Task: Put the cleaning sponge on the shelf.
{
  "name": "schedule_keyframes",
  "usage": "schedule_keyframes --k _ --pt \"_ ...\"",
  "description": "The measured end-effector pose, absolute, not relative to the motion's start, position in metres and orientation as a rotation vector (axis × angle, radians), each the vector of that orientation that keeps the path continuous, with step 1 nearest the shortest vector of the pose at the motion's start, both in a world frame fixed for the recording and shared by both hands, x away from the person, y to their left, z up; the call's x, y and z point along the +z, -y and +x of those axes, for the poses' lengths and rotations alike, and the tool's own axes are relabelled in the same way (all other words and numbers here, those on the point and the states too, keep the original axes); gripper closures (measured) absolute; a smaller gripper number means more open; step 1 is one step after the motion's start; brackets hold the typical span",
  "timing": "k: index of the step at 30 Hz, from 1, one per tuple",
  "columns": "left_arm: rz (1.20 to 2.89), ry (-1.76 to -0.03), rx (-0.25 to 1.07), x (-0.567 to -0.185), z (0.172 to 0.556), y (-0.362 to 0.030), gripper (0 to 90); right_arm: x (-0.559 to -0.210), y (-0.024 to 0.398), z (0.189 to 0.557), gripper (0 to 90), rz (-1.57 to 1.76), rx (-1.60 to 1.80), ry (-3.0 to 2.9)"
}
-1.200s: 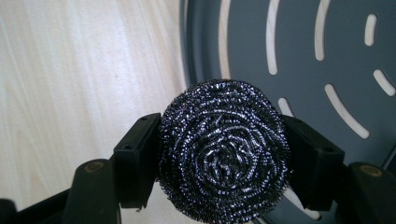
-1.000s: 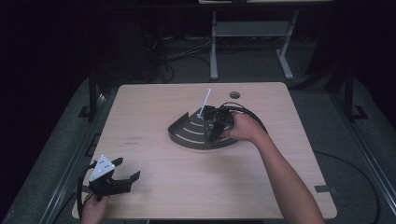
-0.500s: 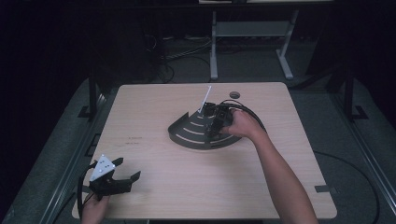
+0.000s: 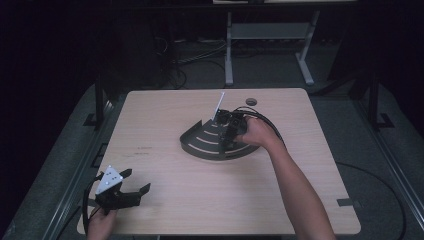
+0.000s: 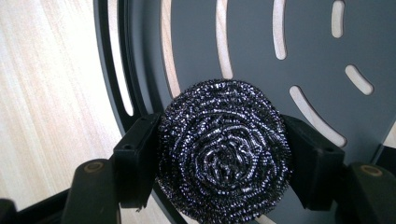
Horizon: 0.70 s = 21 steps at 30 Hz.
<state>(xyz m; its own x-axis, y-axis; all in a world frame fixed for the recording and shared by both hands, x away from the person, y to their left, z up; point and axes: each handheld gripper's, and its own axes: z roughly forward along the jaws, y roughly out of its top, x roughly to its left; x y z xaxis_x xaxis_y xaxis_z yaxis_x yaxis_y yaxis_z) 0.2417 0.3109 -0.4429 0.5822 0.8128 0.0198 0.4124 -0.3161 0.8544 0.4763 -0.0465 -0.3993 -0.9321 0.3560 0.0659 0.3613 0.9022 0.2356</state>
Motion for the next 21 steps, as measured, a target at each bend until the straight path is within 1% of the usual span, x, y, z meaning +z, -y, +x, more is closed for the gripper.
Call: schedule_keyframes --k 21 --pt "1.937 -0.986 0.579 -0.443 0.242 -0.311 13.7 -0.414 0.044 0.484 32.8 -0.609 -0.342 3.028"
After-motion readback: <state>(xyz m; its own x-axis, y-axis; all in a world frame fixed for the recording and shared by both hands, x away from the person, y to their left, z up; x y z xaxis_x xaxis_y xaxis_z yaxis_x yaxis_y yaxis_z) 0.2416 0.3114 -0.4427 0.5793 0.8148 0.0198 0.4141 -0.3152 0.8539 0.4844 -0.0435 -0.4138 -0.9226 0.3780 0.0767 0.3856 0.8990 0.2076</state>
